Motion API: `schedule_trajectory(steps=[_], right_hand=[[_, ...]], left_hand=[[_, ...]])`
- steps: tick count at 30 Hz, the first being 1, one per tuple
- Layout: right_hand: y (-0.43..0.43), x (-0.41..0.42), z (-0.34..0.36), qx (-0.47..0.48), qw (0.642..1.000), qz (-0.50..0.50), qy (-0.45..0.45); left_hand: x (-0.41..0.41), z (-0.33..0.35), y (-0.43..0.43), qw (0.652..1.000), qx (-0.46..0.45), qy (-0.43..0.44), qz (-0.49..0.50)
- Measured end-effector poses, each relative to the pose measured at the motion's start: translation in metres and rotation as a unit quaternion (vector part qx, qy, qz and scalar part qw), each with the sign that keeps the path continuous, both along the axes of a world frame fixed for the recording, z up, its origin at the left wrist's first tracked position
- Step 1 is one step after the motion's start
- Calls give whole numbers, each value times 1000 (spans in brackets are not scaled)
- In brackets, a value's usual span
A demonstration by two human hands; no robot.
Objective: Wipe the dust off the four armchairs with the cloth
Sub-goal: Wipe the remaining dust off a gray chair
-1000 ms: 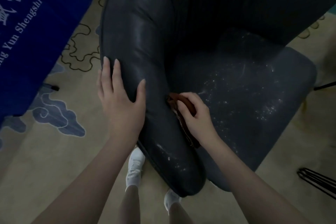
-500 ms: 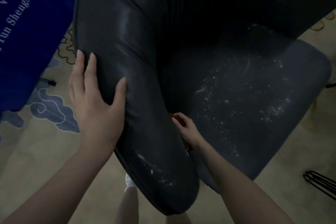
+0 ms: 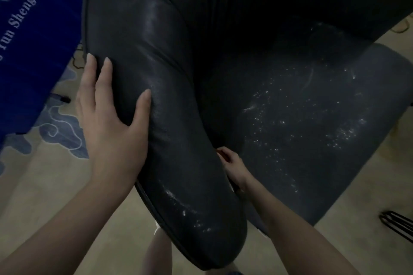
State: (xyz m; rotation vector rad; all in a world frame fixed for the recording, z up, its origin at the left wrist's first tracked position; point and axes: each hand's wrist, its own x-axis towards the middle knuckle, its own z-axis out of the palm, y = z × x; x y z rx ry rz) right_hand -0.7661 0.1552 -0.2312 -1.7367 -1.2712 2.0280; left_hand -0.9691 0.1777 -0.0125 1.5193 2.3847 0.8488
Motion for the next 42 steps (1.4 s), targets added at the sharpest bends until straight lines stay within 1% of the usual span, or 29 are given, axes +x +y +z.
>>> schedule_trajectory(steps=[7, 11, 16, 23, 27, 31, 35, 38, 40, 42], right_hand=[[-17, 12, 41, 21, 997, -69, 21], [-22, 16, 70, 17, 993, -106, 44], [-26, 15, 102, 46, 985, -149, 68], [-33, 11, 148, 103, 976, -179, 68], [-38, 5, 178, 154, 971, -173, 52], [-28, -12, 205, 222, 959, -170, 52], [-25, -32, 210, 342, 931, -123, -34], [-46, -30, 215, 401, 909, -91, -74], [-58, -25, 216, 408, 906, -81, -82], [-59, -24, 220, 393, 912, -86, -80]], left_hand=[[0, 1, 0, 1000, -8, -4, 7], [-1, 0, 0, 1000, -8, -4, 1], [0, 0, 1, 1000, 6, -8, 2], [2, 2, 1, 1000, 9, -28, 4], [0, 4, 1, 999, 9, -37, -6], [0, 5, 0, 998, 13, -54, -18], [-1, 5, -1, 998, 24, -59, -22], [-2, 4, -1, 997, 28, -64, -25], [-2, 4, -2, 997, 29, -72, -26], [-2, 3, -2, 996, 32, -78, -30]])
